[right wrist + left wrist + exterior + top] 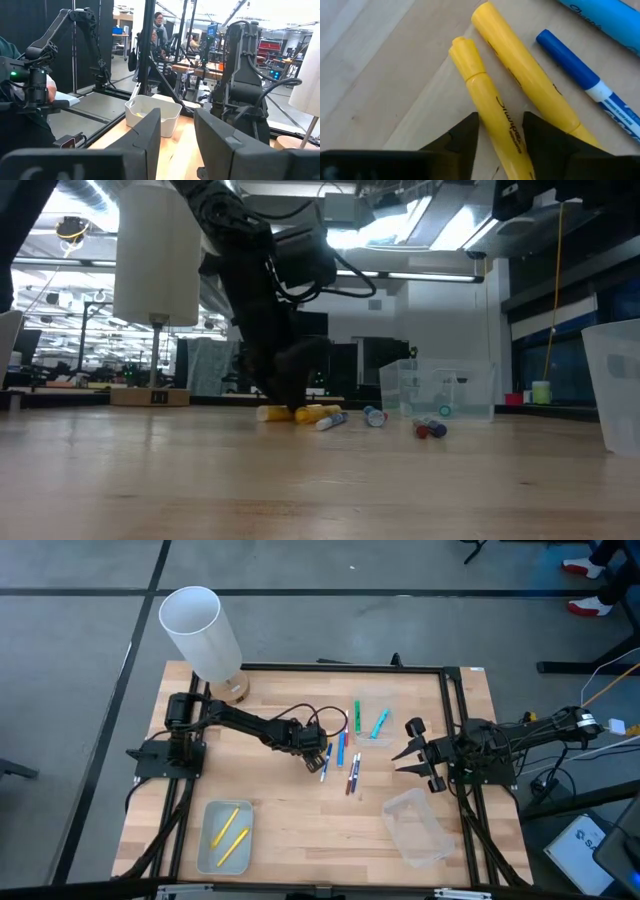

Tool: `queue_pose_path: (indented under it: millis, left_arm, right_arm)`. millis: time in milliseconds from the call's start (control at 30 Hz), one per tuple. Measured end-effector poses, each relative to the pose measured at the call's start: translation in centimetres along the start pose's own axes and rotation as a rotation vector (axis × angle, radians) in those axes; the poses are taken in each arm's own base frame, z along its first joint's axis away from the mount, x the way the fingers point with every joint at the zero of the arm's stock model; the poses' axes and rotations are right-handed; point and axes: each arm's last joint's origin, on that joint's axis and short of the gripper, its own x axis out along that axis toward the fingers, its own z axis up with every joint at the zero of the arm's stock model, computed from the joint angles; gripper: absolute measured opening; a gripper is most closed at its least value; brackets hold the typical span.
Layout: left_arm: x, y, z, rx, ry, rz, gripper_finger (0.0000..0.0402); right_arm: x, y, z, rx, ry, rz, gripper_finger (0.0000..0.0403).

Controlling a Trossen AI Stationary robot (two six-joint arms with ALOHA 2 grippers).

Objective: Pick & Place Markers
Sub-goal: Put the left yellow highlighter pen into the top transparent bin

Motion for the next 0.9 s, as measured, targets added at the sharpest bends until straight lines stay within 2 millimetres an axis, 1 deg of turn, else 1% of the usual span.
queue_pose_path:
  millis: [167, 233, 500, 667, 733, 900]
  left_arm:
    - [0.0, -0.1, -0.2, 0.021, -0.006, 0.023, 0.007]
    - [-0.1, 0.0, -0.2, 0.027, -0.011, 0.041, 0.0056]
    - [-0.3, 0.2, -0.2, 0.029, -0.016, 0.062, 0.0056]
    - [-1.0, 0.6, -0.2, 0.036, -0.017, 0.091, 0.0056]
    - [-1.6, 0.8, -0.2, 0.042, -0.018, 0.118, 0.0056]
    - [-2.5, 0.5, 0.0, 0.041, -0.052, 0.121, 0.0056]
  right_arm:
    - [0.0, 0.0, 0.0, 0.001, 0.0, 0.0, 0.0118]
    - [0.0, 0.0, 0.0, 0.005, 0.002, 0.0, 0.0118]
    - [0.1, 0.1, -0.6, 0.014, 0.054, 0.008, 0.0118]
    - [0.2, 0.1, -0.7, 0.014, 0.061, 0.009, 0.0118]
    - [0.3, 0.1, -0.7, 0.014, 0.056, 0.008, 0.0118]
    - [0.6, 0.0, -0.7, 0.024, 0.053, 0.008, 0.0118]
